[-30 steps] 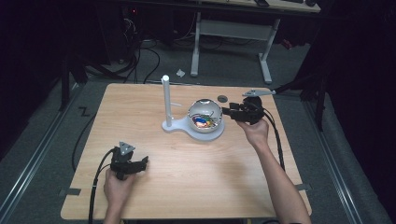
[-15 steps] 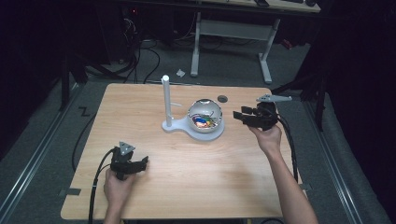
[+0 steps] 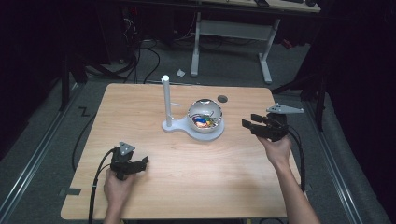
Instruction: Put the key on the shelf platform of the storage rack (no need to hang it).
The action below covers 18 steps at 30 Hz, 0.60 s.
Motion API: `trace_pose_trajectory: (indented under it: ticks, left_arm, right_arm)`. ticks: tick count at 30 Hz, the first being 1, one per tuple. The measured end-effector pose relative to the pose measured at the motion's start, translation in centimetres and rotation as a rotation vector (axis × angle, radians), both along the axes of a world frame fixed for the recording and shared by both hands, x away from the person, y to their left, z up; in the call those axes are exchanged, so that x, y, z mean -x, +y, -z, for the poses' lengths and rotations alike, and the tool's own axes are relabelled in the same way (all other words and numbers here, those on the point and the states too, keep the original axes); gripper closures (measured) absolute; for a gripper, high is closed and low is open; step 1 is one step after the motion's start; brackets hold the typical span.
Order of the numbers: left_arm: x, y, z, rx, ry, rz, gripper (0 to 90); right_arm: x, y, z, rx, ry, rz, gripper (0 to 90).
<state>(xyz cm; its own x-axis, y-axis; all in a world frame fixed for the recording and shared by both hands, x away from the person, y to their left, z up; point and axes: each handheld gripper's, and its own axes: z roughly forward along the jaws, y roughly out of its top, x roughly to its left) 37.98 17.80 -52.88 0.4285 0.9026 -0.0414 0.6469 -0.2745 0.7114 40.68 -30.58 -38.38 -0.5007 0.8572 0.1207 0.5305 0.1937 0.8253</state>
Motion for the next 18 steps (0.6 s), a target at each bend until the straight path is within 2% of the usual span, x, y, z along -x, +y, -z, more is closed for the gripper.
trace_pose_trajectory:
  ticks: [7,9,12,13,18]
  left_arm:
    - [0.0,0.0,0.0,0.000,0.000,0.000,21.9]
    - [0.0,0.0,0.0,0.000,0.000,0.000,21.9]
    - [0.0,0.0,0.0,0.000,0.000,0.000,21.9]
    - [0.0,0.0,0.0,0.000,0.000,0.000,21.9]
    - [0.0,0.0,0.0,0.000,0.000,0.000,21.9]
  right_arm:
    - [1.4,0.1,-0.1,0.012,-0.016,0.007,48.3]
    - [1.9,0.0,0.0,0.034,-0.017,0.013,48.3]
    - [2.3,0.0,-0.1,0.034,-0.026,0.013,48.3]
    - [2.8,0.1,-0.1,0.023,-0.043,0.011,48.8]
    - [3.7,-0.1,0.6,0.010,-0.039,0.020,48.9]
